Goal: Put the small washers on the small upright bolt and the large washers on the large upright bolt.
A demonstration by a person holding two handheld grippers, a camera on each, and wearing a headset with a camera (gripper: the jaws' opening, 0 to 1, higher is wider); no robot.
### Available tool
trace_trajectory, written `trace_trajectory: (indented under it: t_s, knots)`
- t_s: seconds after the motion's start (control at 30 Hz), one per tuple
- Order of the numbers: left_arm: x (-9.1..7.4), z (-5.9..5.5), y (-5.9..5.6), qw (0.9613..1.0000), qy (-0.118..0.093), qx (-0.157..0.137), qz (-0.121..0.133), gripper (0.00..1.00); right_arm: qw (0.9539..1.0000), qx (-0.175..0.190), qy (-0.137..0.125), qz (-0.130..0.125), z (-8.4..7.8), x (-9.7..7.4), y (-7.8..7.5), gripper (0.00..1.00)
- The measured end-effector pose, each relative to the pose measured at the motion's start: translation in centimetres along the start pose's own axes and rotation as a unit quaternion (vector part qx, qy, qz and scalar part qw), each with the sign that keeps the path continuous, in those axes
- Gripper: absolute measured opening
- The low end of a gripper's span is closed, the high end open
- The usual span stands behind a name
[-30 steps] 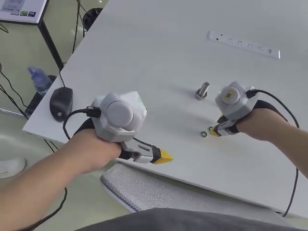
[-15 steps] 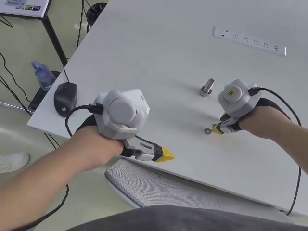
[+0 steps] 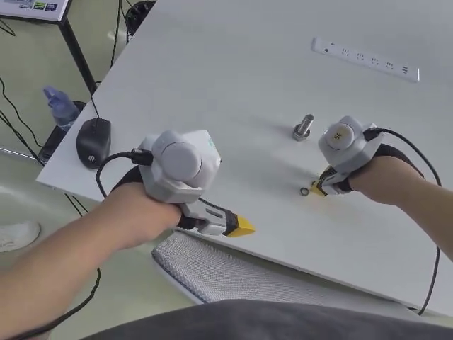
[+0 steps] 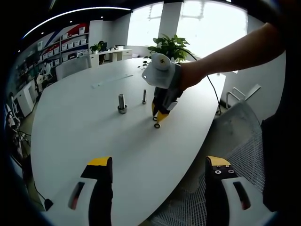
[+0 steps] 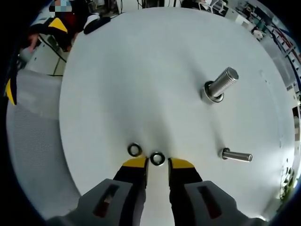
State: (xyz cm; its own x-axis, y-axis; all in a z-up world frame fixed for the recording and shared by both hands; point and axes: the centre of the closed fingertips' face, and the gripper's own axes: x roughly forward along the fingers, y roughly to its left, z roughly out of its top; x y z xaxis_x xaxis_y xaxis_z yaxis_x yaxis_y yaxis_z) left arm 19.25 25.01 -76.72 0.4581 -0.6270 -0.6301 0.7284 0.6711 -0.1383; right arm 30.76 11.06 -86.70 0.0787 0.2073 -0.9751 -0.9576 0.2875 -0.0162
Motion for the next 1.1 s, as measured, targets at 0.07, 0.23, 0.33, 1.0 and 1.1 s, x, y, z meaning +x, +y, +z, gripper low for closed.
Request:
trace_trajectory:
  t_s: [0.07,0.23,0.33,1.0,1.1]
  knots:
    - [0.0,-0.1,0.0,1.0,0.002,0.001,0.0,0.8,1.0,-0.001,0.001,-0.002,-0.1,0.0,-0.1,0.16]
    - [-0.1,-0.2,-0.2,1.0,0.003,0.001,-0.002,0.79,0.9999,-0.012,0.001,-0.001,-0.1,0.0,0.0,0.16]
    - [-0.2,-0.3,-0.3,1.0,0.005,0.001,-0.002,0.79,1.0,-0.007,0.006,0.001,0.0,0.0,0.0,0.16]
    - [0.0,-0.5,-1.4,0.9997,0.008,0.002,-0.025,0.76,0.9993,0.021,0.031,-0.002,0.0,0.1,0.0,0.16]
    - [0.0,-0.8,-1.3,0.9996,0.014,0.006,-0.025,0.75,0.999,0.032,0.03,-0.004,0.0,0.1,-0.1,0.16]
